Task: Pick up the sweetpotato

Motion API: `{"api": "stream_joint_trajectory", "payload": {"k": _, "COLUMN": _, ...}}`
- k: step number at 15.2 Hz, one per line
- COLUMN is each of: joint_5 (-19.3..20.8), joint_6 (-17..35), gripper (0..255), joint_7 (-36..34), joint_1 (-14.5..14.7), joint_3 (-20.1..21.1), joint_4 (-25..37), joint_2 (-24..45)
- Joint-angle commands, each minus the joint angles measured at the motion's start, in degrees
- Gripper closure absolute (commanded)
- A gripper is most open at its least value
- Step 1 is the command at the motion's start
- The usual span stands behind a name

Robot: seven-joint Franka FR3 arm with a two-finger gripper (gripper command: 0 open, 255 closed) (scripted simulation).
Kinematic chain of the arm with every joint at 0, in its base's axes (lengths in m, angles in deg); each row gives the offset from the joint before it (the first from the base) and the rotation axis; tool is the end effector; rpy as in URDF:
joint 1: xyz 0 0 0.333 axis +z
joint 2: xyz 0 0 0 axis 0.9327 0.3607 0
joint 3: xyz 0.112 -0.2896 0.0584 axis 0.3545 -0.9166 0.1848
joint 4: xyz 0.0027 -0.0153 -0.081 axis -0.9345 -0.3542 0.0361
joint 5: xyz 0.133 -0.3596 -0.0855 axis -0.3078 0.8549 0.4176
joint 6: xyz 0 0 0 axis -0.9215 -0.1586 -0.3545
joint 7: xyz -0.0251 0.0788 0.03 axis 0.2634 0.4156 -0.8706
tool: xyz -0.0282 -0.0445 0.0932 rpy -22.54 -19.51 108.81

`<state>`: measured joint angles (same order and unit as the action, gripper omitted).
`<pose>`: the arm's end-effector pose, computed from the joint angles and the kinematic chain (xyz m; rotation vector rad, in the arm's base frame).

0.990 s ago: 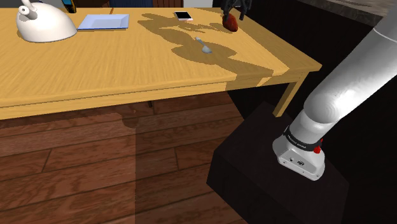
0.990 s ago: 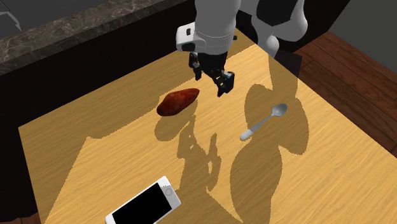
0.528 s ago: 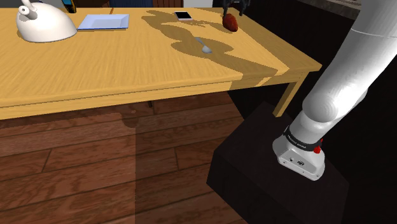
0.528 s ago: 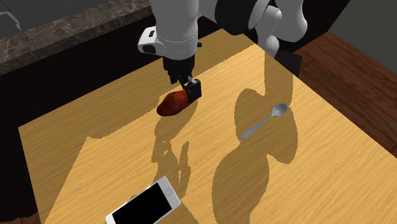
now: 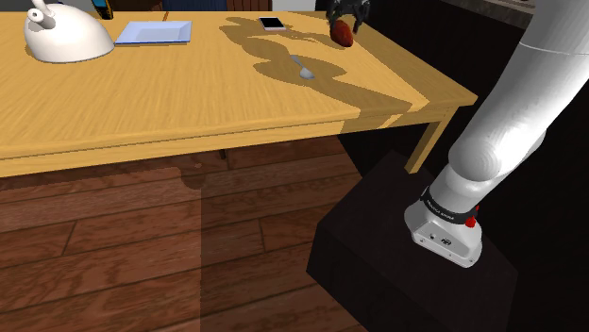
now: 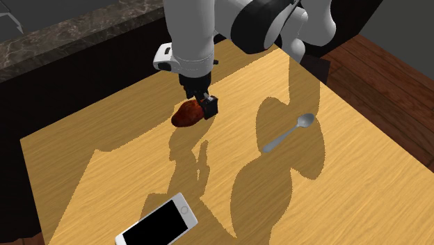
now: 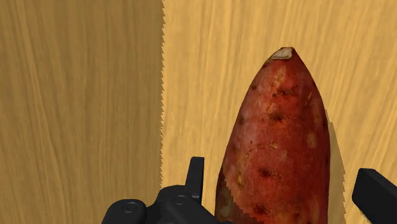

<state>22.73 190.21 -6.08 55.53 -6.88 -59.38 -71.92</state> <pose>0.5665 -0.2234 0.5342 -3.0187 0.8100 -0.0928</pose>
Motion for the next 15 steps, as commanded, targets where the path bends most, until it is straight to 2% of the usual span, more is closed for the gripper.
{"api": "stream_joint_trajectory", "payload": {"k": 1, "joint_5": 0.0, "joint_6": 0.7, "gripper": 0, "joint_7": 0.0, "joint_1": 0.0, "joint_3": 0.0, "joint_4": -0.6, "joint_2": 0.0}}
{"api": "stream_joint_trajectory", "payload": {"k": 2, "joint_5": 0.0, "joint_6": 0.7, "gripper": 255, "joint_7": 0.1, "joint_1": 0.0, "joint_3": 0.0, "joint_4": -0.6, "joint_2": 0.1}}
{"api": "stream_joint_trajectory", "payload": {"k": 11, "joint_5": 0.0, "joint_6": 0.7, "gripper": 255, "joint_7": 0.0, "joint_1": 0.0, "joint_3": 0.0, "joint_4": -0.6, "joint_2": 0.0}}
{"api": "stream_joint_trajectory", "payload": {"k": 15, "joint_5": 0.0, "joint_6": -2.4, "gripper": 255, "joint_7": 0.0, "joint_1": 0.0, "joint_3": 0.0, "joint_4": 2.5, "joint_2": 0.1}}
